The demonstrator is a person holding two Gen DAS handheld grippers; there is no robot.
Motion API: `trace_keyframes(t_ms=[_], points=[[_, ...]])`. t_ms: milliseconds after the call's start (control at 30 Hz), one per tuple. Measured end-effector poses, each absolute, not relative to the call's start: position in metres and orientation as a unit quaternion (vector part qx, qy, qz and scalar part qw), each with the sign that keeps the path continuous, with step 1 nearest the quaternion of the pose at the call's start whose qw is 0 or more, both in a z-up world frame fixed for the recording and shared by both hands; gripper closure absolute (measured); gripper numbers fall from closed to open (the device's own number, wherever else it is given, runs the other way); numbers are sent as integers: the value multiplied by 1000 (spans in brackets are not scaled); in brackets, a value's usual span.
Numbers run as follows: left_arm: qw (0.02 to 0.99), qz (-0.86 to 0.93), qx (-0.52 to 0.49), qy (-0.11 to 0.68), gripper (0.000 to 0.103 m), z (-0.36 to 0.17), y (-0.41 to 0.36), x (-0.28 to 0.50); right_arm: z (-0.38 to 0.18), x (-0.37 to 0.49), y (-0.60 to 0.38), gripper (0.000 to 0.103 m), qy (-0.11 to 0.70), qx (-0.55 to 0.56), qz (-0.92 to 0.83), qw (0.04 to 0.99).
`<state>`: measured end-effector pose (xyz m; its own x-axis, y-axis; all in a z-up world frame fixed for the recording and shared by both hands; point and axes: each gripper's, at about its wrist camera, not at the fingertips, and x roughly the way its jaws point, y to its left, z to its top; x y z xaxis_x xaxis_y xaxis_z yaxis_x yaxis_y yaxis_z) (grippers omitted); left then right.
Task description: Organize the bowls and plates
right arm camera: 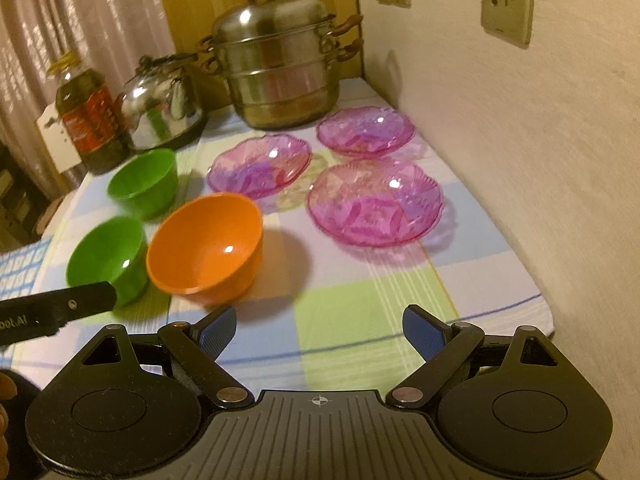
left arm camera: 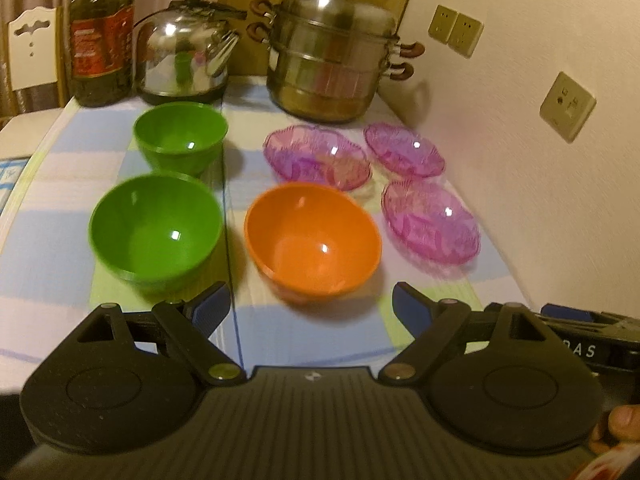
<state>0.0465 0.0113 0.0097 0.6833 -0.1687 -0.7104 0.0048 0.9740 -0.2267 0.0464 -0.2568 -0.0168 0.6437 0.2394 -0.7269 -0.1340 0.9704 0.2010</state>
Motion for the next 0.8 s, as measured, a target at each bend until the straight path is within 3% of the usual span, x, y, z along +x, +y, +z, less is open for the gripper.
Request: trace_keyframes(t_ms=[433, 800], points=[[905, -107, -125, 392, 17, 7, -15, 135, -20, 105, -305, 13, 404, 124, 46, 905], [885, -173, -85, 424, 34, -35, -74, 211, -48, 158, -350, 14, 401, 156, 1, 903]])
